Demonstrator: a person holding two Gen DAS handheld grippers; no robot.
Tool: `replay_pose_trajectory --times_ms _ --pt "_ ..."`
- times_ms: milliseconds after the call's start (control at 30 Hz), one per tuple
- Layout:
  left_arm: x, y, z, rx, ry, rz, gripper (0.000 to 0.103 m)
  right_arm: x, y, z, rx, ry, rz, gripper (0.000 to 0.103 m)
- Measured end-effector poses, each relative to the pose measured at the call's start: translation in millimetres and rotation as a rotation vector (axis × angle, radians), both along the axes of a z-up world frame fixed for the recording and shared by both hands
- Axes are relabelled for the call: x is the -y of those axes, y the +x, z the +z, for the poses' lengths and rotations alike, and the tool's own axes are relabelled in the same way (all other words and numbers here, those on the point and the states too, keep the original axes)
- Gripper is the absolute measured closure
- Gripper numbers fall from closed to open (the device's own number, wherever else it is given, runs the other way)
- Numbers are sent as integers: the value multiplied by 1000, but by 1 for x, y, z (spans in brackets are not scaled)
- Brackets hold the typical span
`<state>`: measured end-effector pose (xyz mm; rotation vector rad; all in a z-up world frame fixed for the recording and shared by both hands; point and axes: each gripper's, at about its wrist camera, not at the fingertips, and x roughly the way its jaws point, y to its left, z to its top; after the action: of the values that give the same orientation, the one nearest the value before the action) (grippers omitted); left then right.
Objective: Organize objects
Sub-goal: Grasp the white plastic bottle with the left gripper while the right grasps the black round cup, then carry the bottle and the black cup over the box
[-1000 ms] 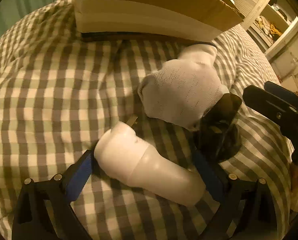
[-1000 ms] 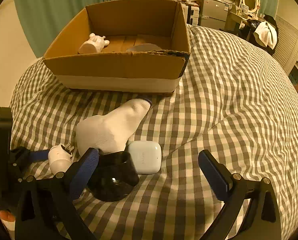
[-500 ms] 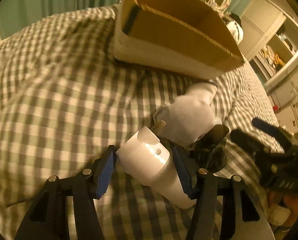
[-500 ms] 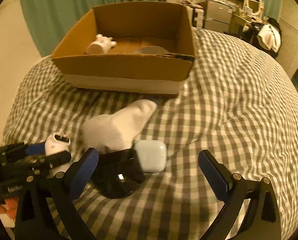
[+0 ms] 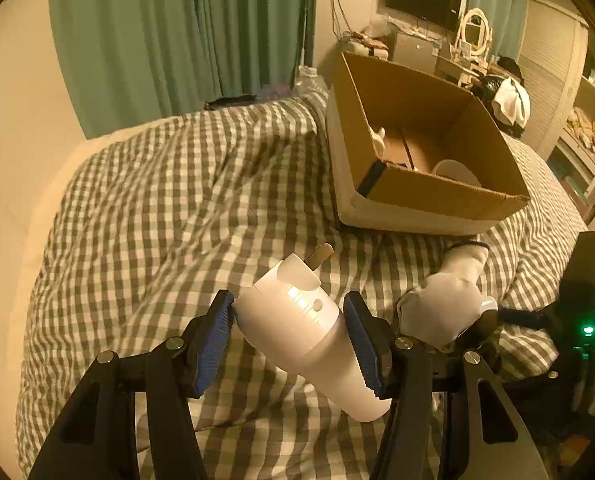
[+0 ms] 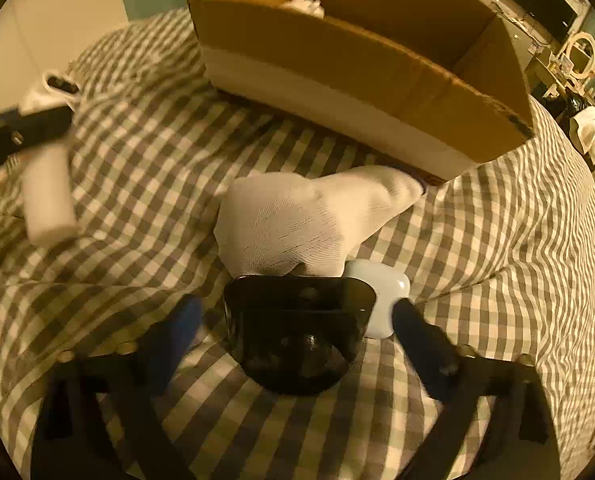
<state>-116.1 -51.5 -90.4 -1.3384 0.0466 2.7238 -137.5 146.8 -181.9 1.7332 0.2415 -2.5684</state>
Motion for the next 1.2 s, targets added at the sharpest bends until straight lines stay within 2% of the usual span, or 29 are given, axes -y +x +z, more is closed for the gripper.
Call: replay_pose_trajectory --times_ms 133,333,467,800,1033,1200 --pt "4 6 11 -31 -6 -2 45 -4 1 0 -23 -16 -21 27" --pt "6 16 33 -79 9 -9 45 -16 14 23 -116 -82 -64 27" --pt "10 23 51 -111 47 -5 45 -23 20 46 -184 -117 -95 27" --pt "-2 33 100 -214 45 -22 45 -28 32 119 -330 -100 -91 27" --pt "-23 11 137 -263 66 -58 45 -35 29 177 -433 -84 -80 27" --pt "-47 -28 153 -271 75 -96 45 -49 6 207 -485 -82 -92 27"
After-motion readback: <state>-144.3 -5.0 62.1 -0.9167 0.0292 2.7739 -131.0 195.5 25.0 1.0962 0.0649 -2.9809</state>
